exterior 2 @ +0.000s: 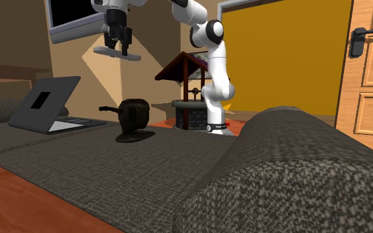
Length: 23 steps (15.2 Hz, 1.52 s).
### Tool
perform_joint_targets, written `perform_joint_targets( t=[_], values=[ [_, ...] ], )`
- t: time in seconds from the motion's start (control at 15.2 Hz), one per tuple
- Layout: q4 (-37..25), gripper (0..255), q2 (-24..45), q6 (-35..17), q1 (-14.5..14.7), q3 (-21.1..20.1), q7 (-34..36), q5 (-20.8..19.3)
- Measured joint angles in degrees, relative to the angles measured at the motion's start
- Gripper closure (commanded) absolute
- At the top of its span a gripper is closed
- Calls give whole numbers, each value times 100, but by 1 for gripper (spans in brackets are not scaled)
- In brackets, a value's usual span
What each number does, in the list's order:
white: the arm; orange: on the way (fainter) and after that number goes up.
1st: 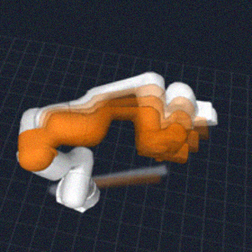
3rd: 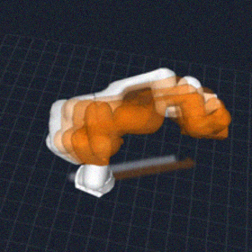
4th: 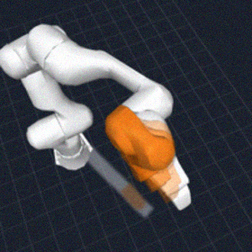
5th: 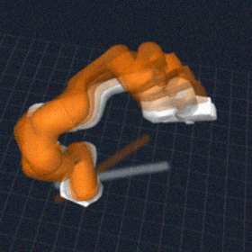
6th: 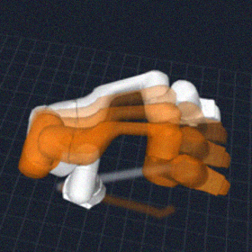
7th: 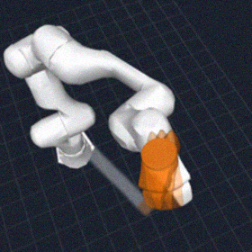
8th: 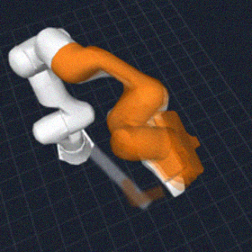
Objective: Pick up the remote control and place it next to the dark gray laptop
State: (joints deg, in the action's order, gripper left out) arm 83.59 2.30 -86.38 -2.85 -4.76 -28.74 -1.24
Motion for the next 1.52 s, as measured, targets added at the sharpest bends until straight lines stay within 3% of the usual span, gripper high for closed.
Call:
perform_joint_targets(
  t=[0.26, 0.4, 1.52],
  values=[
    [-840, 255, 632, 200, -214, 183, -405, -23],
    [-858, 255, 726, 124, -264, 220, -492, -22],
    [876, 255, 427, -1311, -283, 229, -489, -8]
  ],
)
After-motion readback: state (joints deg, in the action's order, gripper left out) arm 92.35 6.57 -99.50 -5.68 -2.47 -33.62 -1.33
